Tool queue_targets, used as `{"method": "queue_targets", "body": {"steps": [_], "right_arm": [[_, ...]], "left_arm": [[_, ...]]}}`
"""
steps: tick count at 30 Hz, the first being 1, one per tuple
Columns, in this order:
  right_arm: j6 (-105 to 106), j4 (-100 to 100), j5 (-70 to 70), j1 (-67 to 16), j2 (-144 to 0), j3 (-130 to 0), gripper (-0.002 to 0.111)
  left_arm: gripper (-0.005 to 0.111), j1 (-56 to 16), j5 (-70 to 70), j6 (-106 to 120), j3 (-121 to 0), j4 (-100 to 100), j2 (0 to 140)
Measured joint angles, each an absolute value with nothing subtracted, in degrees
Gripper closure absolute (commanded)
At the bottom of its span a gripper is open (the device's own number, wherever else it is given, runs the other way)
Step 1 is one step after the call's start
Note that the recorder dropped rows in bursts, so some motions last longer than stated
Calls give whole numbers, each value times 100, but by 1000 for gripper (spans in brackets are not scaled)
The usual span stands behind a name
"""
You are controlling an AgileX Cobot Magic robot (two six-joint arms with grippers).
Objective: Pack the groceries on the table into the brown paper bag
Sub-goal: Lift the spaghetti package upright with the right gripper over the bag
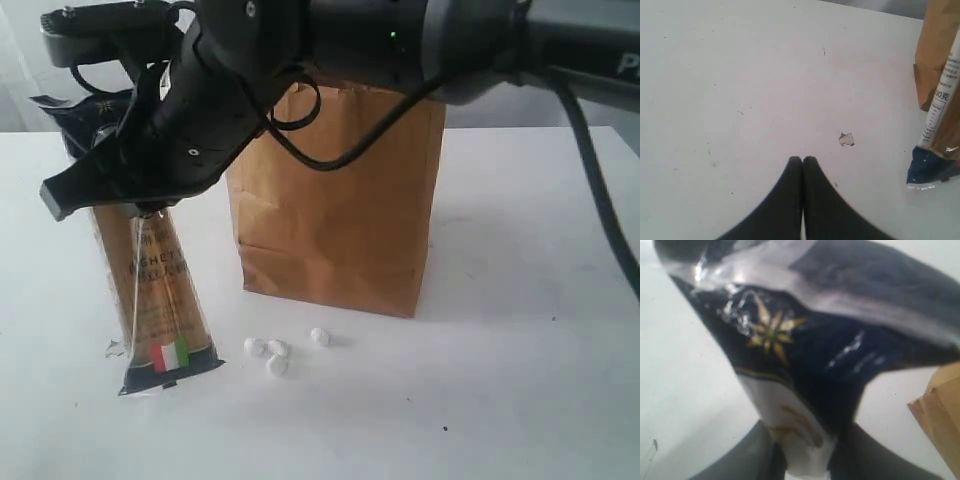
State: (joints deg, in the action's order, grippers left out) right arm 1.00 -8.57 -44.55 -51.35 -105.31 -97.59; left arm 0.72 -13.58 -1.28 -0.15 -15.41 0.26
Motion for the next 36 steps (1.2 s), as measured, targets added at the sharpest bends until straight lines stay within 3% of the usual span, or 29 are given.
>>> {"method": "queue_targets", "body": {"steps": [16, 20, 27, 36], "right_arm": [[123, -495, -3779, -5025, -9064, -9759, 108], [111, -527, -3329, -4559, -8580, -9770, 108], [0, -401, -3204, -2953, -8175, -10322, 108], [841, -572, -3811, -2833, -8186, -10250, 108]], "left_arm": [[107, 72, -1358, -128, -15, -1541, 26], [107, 72, -1358, -128, -15, -1541, 26], [107, 72, -1358, -128, -15, -1541, 26], [107, 72, -1358, -128, -15, -1541, 26]]}}
